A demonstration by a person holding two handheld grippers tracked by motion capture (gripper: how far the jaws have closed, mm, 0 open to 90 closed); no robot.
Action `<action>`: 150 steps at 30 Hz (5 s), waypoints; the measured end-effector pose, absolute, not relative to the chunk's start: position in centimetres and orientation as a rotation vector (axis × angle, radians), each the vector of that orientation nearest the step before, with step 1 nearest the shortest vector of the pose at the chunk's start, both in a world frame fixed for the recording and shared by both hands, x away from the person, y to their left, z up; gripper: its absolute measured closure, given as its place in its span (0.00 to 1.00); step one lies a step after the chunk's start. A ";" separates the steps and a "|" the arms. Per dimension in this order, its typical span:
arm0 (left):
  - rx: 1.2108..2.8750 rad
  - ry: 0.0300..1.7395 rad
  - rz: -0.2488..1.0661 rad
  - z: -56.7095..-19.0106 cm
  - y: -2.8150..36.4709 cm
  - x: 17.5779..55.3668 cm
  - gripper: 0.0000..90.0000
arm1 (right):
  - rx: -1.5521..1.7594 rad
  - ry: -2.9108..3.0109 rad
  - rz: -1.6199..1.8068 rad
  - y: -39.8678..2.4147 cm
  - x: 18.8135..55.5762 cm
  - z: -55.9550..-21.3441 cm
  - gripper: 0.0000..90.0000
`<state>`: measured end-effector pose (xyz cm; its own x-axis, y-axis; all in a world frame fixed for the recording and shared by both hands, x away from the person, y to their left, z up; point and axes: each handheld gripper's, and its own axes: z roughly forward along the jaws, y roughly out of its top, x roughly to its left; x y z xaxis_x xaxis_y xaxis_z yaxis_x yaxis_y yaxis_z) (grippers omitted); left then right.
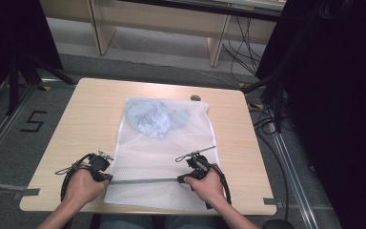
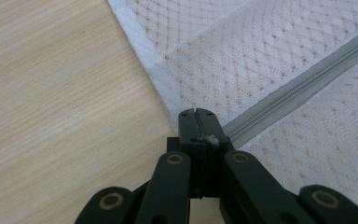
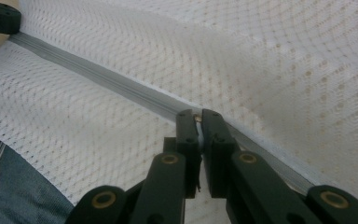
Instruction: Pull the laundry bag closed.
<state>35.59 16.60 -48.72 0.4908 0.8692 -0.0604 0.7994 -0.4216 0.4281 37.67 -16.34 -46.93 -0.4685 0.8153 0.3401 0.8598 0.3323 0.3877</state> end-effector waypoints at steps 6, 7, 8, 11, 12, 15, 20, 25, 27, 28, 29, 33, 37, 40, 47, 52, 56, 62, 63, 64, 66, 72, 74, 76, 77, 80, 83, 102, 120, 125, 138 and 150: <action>2.338 1.388 0.237 -48.7 16.6 35.6 1.00 | -1.563 -2.498 -0.806 -16.7 37.8 -46.9 0.97; 2.340 1.388 0.238 -48.7 16.6 35.6 1.00 | -1.568 -2.495 -0.804 -16.7 37.7 -46.8 0.97; 2.342 1.387 0.238 -48.7 16.6 35.6 1.00 | -1.572 -2.501 -0.798 -16.7 37.7 -46.8 0.97; 2.332 1.390 0.239 -48.7 16.6 35.6 1.00 | -1.565 -2.495 -0.789 -16.8 37.7 -46.8 0.97; 2.338 1.392 0.240 -48.7 16.6 35.6 1.00 | -1.567 -2.493 -0.796 -16.9 37.8 -46.9 0.97; 2.340 1.387 0.241 -48.7 16.6 35.6 1.00 | -1.561 -2.512 -0.789 -17.1 37.9 -47.0 0.97; 2.341 1.386 0.242 -48.7 16.6 35.6 1.00 | -1.580 -2.486 -0.786 -17.3 37.8 -46.9 0.97; 2.343 1.382 0.242 -48.7 16.6 35.6 1.00 | -1.584 -2.482 -0.781 -17.6 37.7 -46.9 0.97; 2.343 1.385 0.244 -48.7 16.5 35.6 1.00 | -1.578 -2.492 -0.791 -17.7 37.8 -46.9 0.97; 2.342 1.385 0.243 -48.7 16.5 35.6 1.00 | -1.584 -2.493 -0.794 -17.7 37.7 -46.9 0.97; 2.342 1.386 0.243 -48.7 16.5 35.6 1.00 | -1.596 -2.486 -0.788 -17.8 37.7 -46.8 0.97; 2.342 1.386 0.241 -48.7 16.6 35.6 1.00 | -1.598 -2.481 -0.792 -18.1 37.8 -46.8 0.97; 2.344 1.386 0.242 -48.7 16.5 35.6 1.00 | -1.591 -2.483 -0.803 -18.3 37.8 -46.7 0.97; 2.340 1.389 0.241 -48.7 16.5 35.6 1.00 | -1.618 -2.462 -0.789 -18.4 37.6 -46.6 0.97; 2.349 1.384 0.235 -48.7 16.6 35.7 1.00 | -1.619 -2.469 -0.804 -19.1 37.6 -46.6 0.97; 2.358 1.379 0.231 -48.7 16.6 35.8 1.00 | -1.631 -2.452 -0.833 -19.4 37.7 -46.4 0.97; 2.353 1.377 0.224 -48.7 16.6 35.8 1.00 | -1.626 -2.465 -0.823 -19.3 37.8 -46.3 0.97; 2.352 1.375 0.215 -48.7 16.7 35.8 1.00 | -1.613 -2.438 -0.813 -19.5 37.9 -46.4 0.97; 2.352 1.369 0.220 -48.7 16.7 35.8 1.00 | -1.619 -2.440 -0.813 -19.6 38.0 -46.3 0.97; 2.352 1.369 0.220 -48.7 16.7 35.8 1.00 | -1.620 -2.437 -0.809 -19.7 38.0 -46.2 0.97; 2.357 1.372 0.212 -48.7 16.7 35.9 1.00 | -1.628 -2.430 -0.807 -19.8 38.0 -46.2 0.97; 2.349 1.382 0.225 -48.7 16.6 35.8 1.00 | -1.622 -2.413 -0.798 -20.1 38.1 -46.3 0.97; 2.351 1.380 0.222 -48.7 16.6 35.8 1.00 | -1.613 -2.415 -0.802 -20.3 38.2 -46.3 0.97; 2.344 1.377 0.216 -48.7 16.6 35.8 1.00 | -1.616 -2.404 -0.804 -20.4 38.2 -46.3 0.97; 2.346 1.376 0.215 -48.7 16.6 35.8 1.00 | -1.626 -2.400 -0.797 -20.5 38.2 -46.3 0.97; 2.358 1.368 0.222 -48.7 16.7 35.8 1.00 | -1.660 -2.363 -0.769 -20.6 38.1 -46.0 0.97; 2.351 1.375 0.223 -48.7 16.7 35.8 1.00 | -1.630 -2.389 -0.801 -20.8 38.2 -46.1 0.97; 2.346 1.383 0.219 -48.7 16.7 35.8 1.00 | -1.631 -2.408 -0.795 -21.9 38.2 -45.8 0.97; 2.349 1.380 0.217 -48.7 16.8 35.8 1.00 | -1.724 -2.306 -0.707 -22.5 37.8 -45.0 0.97; 2.352 1.380 0.207 -48.6 16.9 35.9 1.00 | -1.735 -2.313 -0.720 -22.8 37.9 -45.0 0.97; 2.349 1.379 0.211 -48.7 16.9 35.9 1.00 | -1.746 -2.297 -0.711 -23.3 38.0 -44.8 0.97; 2.349 1.378 0.206 -48.7 16.9 35.9 1.00 | -1.750 -2.323 -0.705 -23.9 38.2 -45.1 0.97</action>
